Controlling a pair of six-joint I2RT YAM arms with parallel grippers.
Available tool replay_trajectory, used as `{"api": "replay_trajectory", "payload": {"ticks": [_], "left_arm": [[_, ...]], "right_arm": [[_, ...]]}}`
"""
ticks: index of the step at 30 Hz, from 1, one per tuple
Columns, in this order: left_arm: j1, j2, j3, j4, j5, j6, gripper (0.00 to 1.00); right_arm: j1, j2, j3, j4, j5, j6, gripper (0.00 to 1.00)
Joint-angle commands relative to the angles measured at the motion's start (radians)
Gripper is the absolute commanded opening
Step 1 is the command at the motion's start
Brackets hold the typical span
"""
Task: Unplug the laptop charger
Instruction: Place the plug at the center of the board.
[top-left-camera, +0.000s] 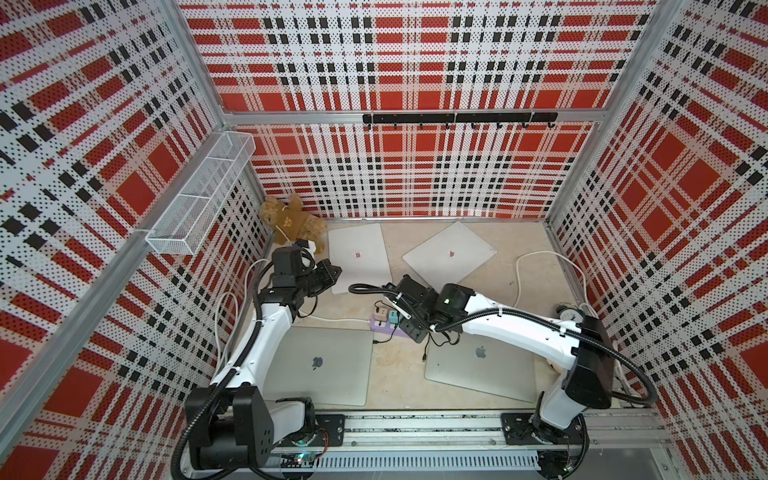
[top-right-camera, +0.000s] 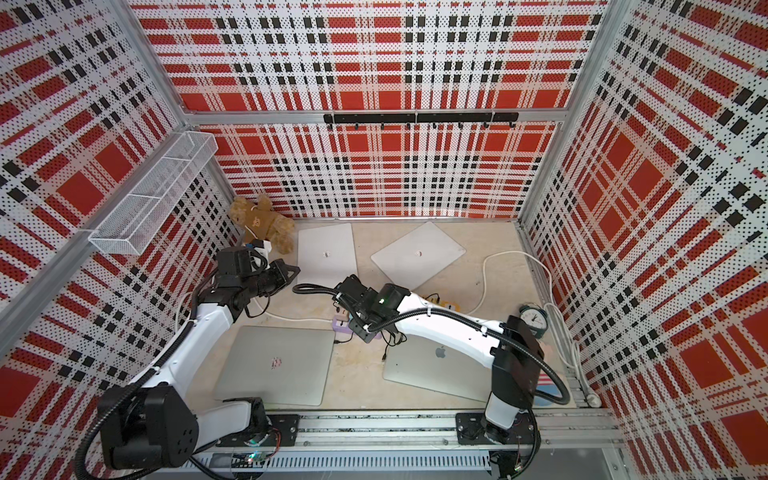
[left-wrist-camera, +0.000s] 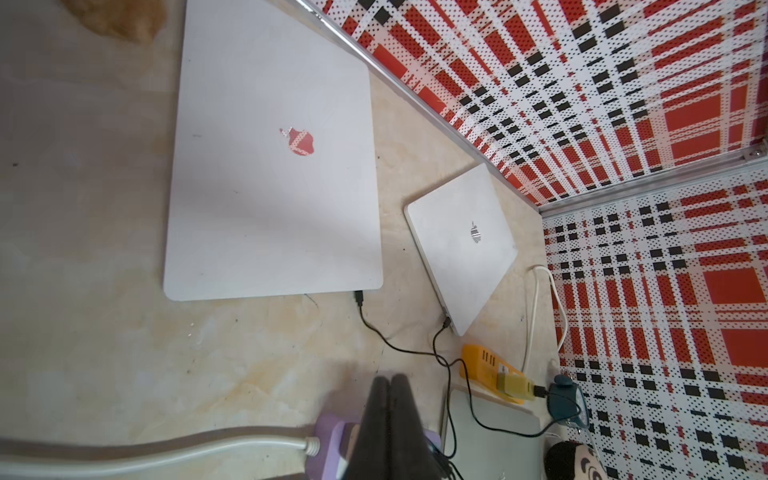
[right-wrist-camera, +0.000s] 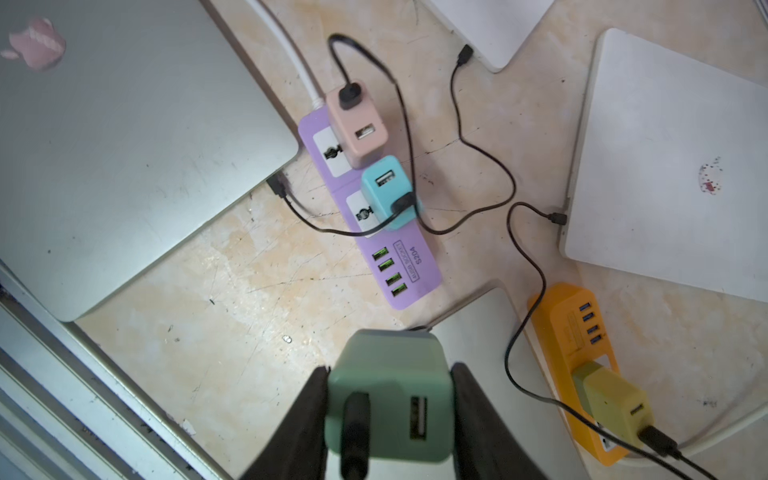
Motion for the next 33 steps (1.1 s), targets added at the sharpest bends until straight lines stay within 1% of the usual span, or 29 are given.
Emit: {"api": "replay_trajectory", "payload": {"ticks": [1, 6, 7, 11, 14, 15, 17, 21, 25, 30, 33], "left_arm": [[0.027, -0.054, -0.023, -0.012, 0.042, 0.016, 0.00], [0.092, -0.061, -0.052, -0.008, 0.094, 0.019, 0.00], [0.102, -0.063, -0.047, -0.018, 0.100, 0.026, 0.00], [0.126, -0.076, -0.022, -0.057, 0.084, 0.057, 0.00], [0.157, -0.065, 0.002, -0.086, 0.111, 0.078, 0.00], [0.164, -0.062, 0.010, -0.094, 0.117, 0.084, 0.00], [0.178, -0.061, 0.024, -0.110, 0.121, 0.094, 0.00], [0.187, -0.068, 0.029, -0.125, 0.125, 0.102, 0.01], [0.186, -0.075, 0.019, -0.126, 0.139, 0.102, 0.01], [0.186, -0.087, 0.023, -0.127, 0.139, 0.096, 0.01], [0.186, -0.085, 0.024, -0.126, 0.141, 0.098, 0.01]], "right_arm": [[0.040, 0.062, 0.062, -0.107, -0.017, -0.065, 0.27], [0.080, 0.125, 0.068, -0.141, -0.016, -0.099, 0.28], [0.087, 0.135, 0.067, -0.147, -0.016, -0.107, 0.30], [0.112, 0.176, 0.075, -0.177, -0.017, -0.144, 0.30], [0.125, 0.204, 0.097, -0.194, -0.017, -0.175, 0.30], [0.127, 0.215, 0.104, -0.203, -0.050, -0.185, 0.30], [0.136, 0.242, 0.119, -0.222, -0.065, -0.213, 0.30], [0.140, 0.298, 0.156, -0.266, -0.071, -0.231, 0.31], [0.145, 0.318, 0.166, -0.255, -0.129, -0.253, 0.30], [0.160, 0.364, 0.184, -0.285, -0.108, -0.253, 0.31], [0.162, 0.384, 0.208, -0.303, -0.121, -0.232, 0.31]]}}
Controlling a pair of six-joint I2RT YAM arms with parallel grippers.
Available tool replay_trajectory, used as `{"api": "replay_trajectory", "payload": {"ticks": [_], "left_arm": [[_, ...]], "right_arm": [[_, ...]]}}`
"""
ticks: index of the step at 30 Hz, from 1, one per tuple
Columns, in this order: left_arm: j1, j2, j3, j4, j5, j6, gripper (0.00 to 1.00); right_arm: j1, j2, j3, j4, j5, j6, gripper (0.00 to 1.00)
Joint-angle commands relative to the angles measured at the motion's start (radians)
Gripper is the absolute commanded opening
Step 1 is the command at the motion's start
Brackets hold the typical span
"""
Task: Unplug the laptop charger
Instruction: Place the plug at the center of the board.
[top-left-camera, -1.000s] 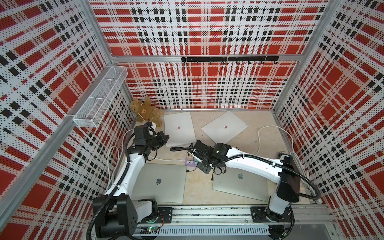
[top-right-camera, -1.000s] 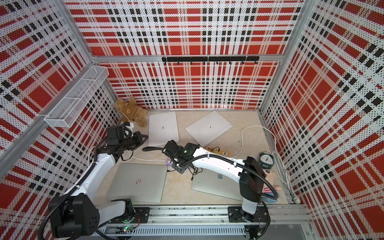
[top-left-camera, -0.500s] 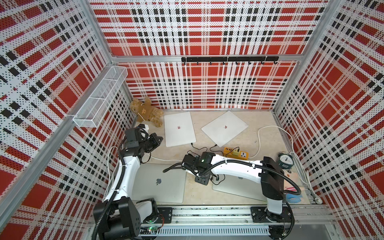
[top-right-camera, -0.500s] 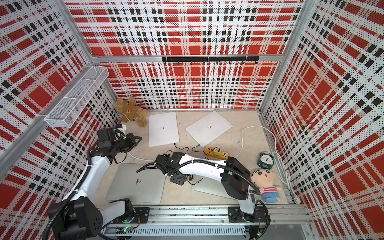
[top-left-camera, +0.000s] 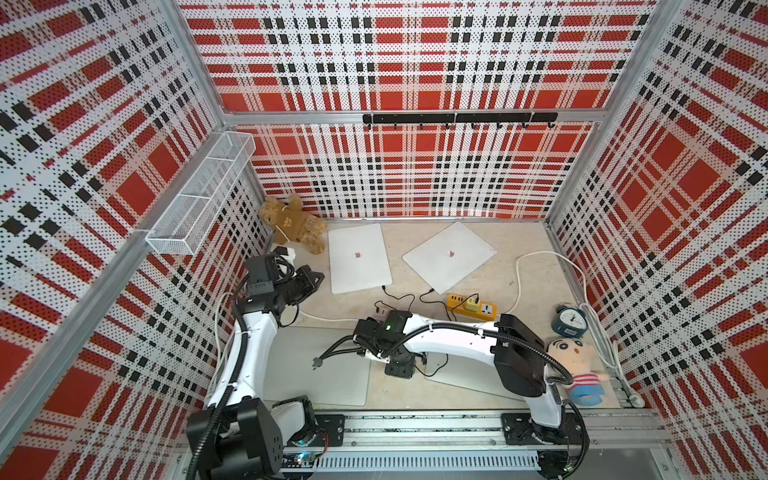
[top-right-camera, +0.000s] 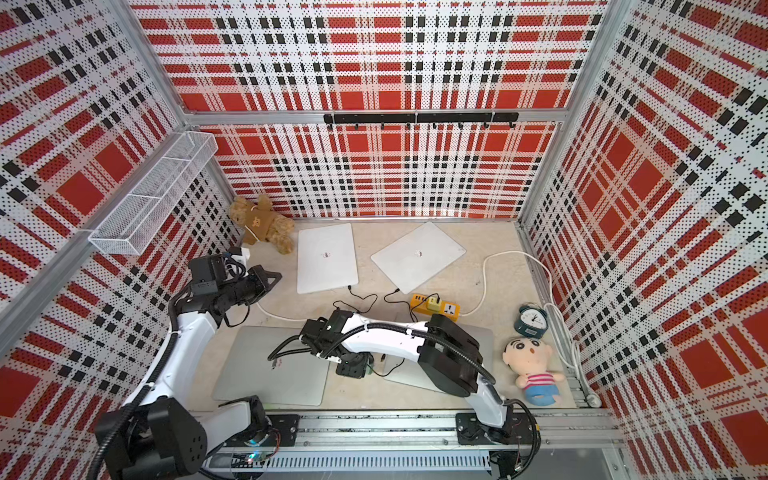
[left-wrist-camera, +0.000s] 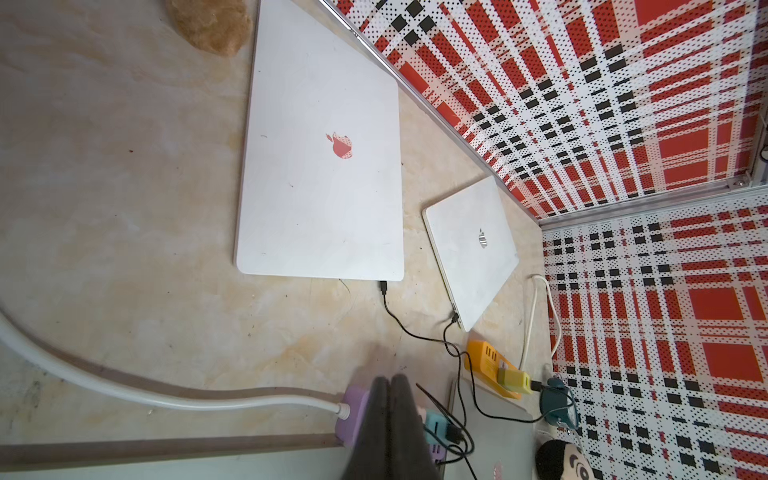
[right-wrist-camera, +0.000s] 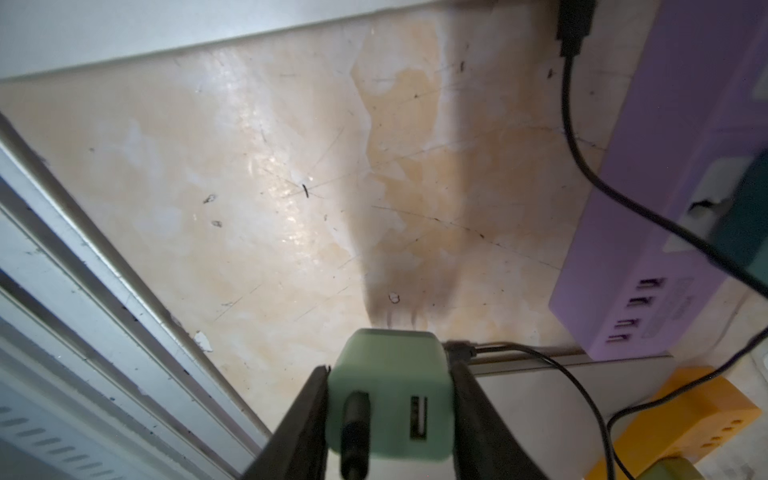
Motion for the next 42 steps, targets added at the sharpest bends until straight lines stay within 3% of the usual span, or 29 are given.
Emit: {"api": "replay_trajectory", "payload": {"ticks": [1, 5, 24, 35, 42], "left_arm": [[0.008, -0.017, 0.021, -0.008, 0.017, 0.021, 0.01], [0.007, -0.014, 0.017, -0.009, 0.022, 0.024, 0.01], [0.003, -0.011, -0.021, 0.012, 0.028, 0.039, 0.01], [-0.002, -0.025, -0.037, 0.013, 0.018, 0.032, 0.02], [-0.029, -0.025, -0.025, 0.015, -0.005, 0.021, 0.04]], "right_arm": [[0.012, 0.029, 0.036, -0.051, -0.021, -0.003, 0.31], [0.015, 0.053, 0.034, -0.068, 0.012, 0.006, 0.31], [0.019, 0.147, 0.123, -0.085, -0.050, 0.004, 0.43], [0.023, 0.161, 0.161, -0.085, -0.057, 0.007, 0.57], [0.031, 0.128, 0.192, -0.082, 0.001, 0.021, 0.66]]}}
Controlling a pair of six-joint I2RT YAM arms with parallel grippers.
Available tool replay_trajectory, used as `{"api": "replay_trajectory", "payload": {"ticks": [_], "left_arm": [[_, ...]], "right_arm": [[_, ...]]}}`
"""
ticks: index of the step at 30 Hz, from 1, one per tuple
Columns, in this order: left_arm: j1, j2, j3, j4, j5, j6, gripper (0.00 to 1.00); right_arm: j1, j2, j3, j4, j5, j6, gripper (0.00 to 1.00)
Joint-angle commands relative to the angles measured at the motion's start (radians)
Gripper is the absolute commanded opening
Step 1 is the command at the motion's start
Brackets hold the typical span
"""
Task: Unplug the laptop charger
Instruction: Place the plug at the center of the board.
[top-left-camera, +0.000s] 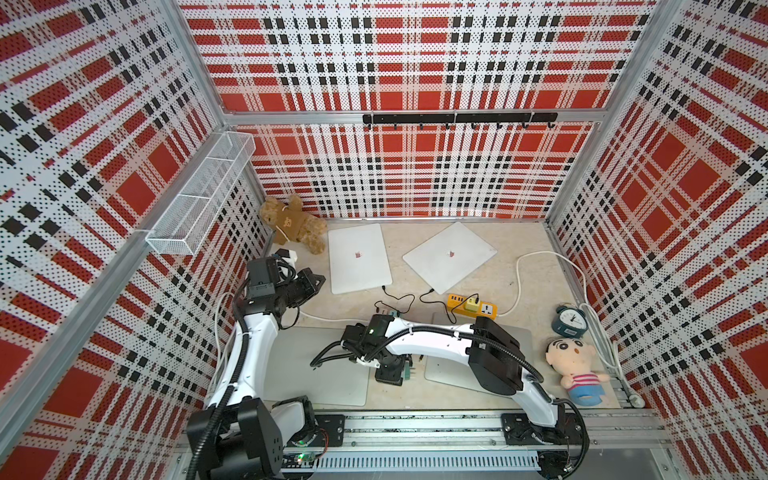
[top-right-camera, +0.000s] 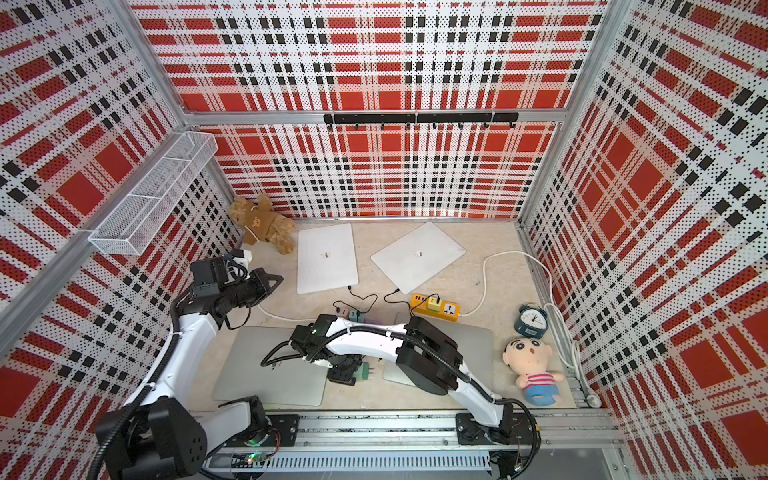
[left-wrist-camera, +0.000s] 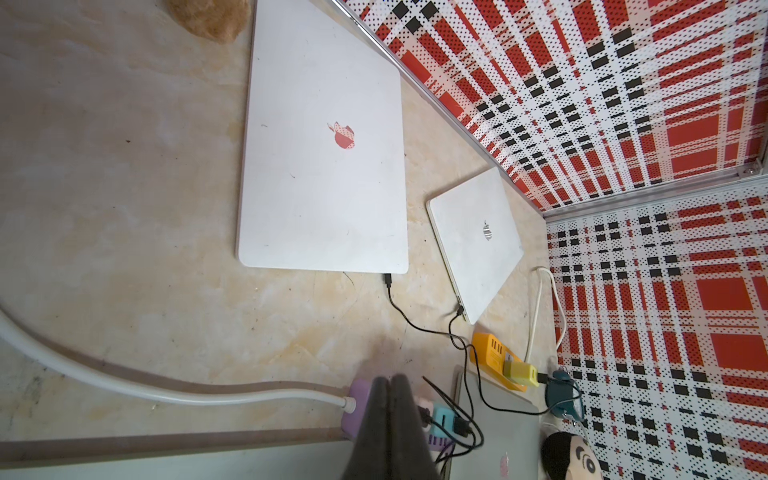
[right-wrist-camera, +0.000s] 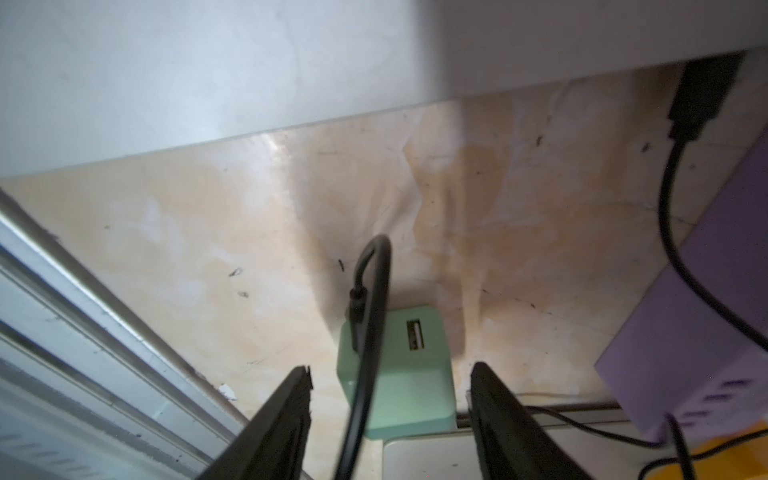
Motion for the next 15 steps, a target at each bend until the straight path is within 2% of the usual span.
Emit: {"api": "replay_trajectory", "payload": {"ticks": [1, 8, 15], "left_arm": [[-0.023, -0.023, 0.003, 0.009, -0.015, -0.003, 0.04], [-0.131, -0.016, 0.045, 0.024, -0.108, -0.043, 0.06], [-0.239, 0.018, 0.105, 0.032, -0.185, -0.078, 0.09]], "right_arm": [[0.013, -0.032, 0.044, 0.000, 0.045, 0.009, 0.66], [0.013, -0.160, 0.076, 0.064, 0.095, 0.066, 0.68], [-0.022, -0.328, -0.073, 0.190, 0.137, 0.130, 0.69]]}}
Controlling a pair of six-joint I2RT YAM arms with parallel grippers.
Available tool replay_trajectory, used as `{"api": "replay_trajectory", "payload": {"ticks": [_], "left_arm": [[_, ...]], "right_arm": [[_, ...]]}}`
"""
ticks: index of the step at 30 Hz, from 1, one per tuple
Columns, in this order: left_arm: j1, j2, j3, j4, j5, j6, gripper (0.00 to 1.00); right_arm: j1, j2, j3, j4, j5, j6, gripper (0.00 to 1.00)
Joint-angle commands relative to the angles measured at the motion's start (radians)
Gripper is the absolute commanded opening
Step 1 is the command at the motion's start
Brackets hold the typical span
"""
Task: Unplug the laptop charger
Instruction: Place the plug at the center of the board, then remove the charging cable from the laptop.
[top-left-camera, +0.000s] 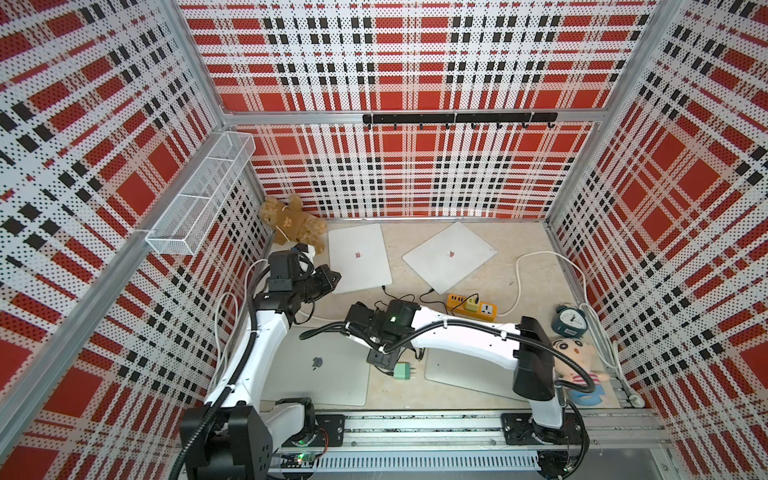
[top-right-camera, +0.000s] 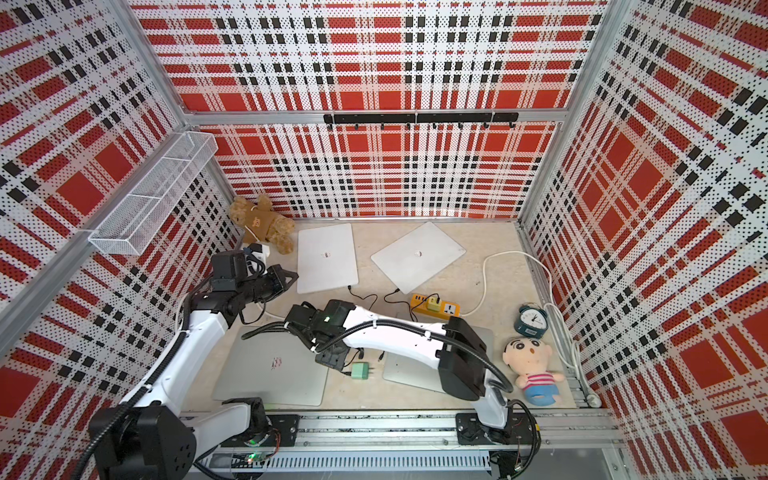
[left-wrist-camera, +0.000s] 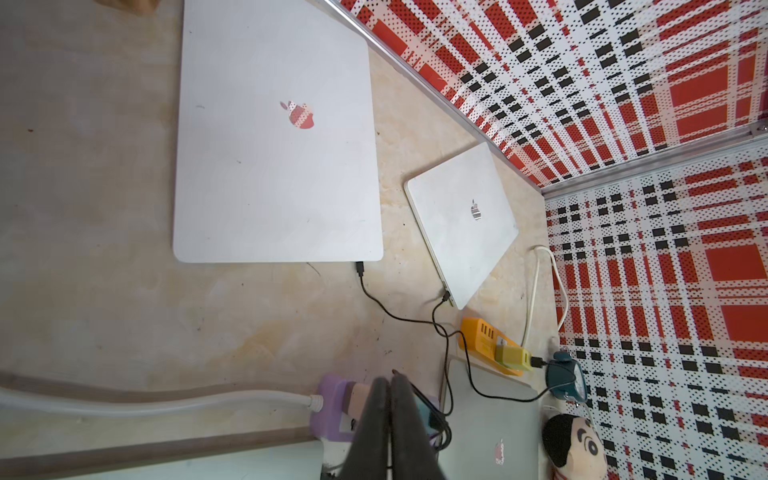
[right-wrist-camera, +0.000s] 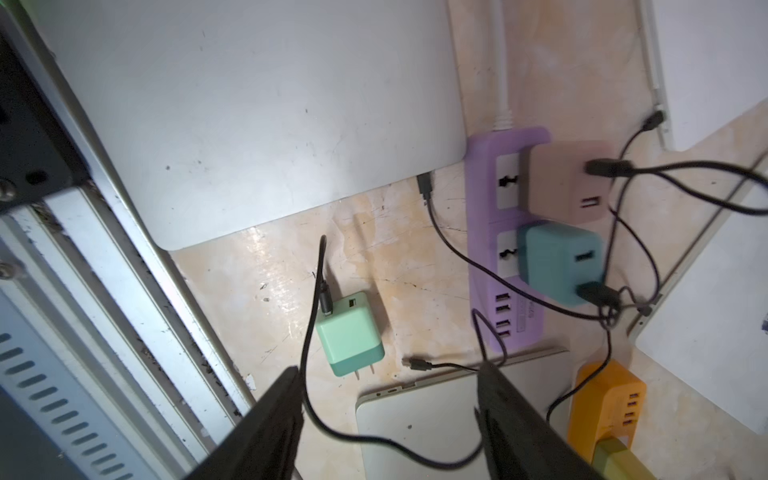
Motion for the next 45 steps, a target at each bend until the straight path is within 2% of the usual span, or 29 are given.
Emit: {"api": "replay_trajectory", "payload": {"ticks": [1, 9, 16, 24, 27, 32, 41, 45], "left_arm": [[-0.046, 0.016, 0.054, 0.028, -0.062, -0.021, 0.10], [-0.170, 0.044, 0.089, 0.047, -0.153, -0.035, 0.13], [-0.371, 0.023, 0.075, 0.109, -0.320, -0.002, 0.19], [-0.542, 0.042, 0.038, 0.189, -0.448, 0.082, 0.24], [-0.608, 0.058, 0.034, 0.218, -0.465, 0.125, 0.27], [-0.684, 0.088, 0.035, 0.242, -0.494, 0.212, 0.29], [-0.730, 0.167, 0.070, 0.236, -0.488, 0.334, 0.31], [-0.739, 0.224, 0.077, 0.248, -0.492, 0.387, 0.31]], "right_arm": [[-0.028, -0.087, -0.079, 0.077, 0.035, 0.050, 0.69], [-0.144, -0.346, -0.294, 0.253, 0.046, 0.144, 0.70], [-0.293, -0.576, -0.534, 0.431, 0.011, 0.318, 0.71], [-0.570, -0.726, -0.791, 0.696, -0.213, 0.496, 0.73], [-0.631, -0.716, -0.785, 0.711, -0.272, 0.515, 0.73], [-0.656, -0.674, -0.720, 0.668, -0.274, 0.515, 0.73], [-0.673, -0.659, -0.685, 0.685, -0.284, 0.583, 0.78], [-0.688, -0.655, -0.693, 0.711, -0.245, 0.594, 0.80]]}}
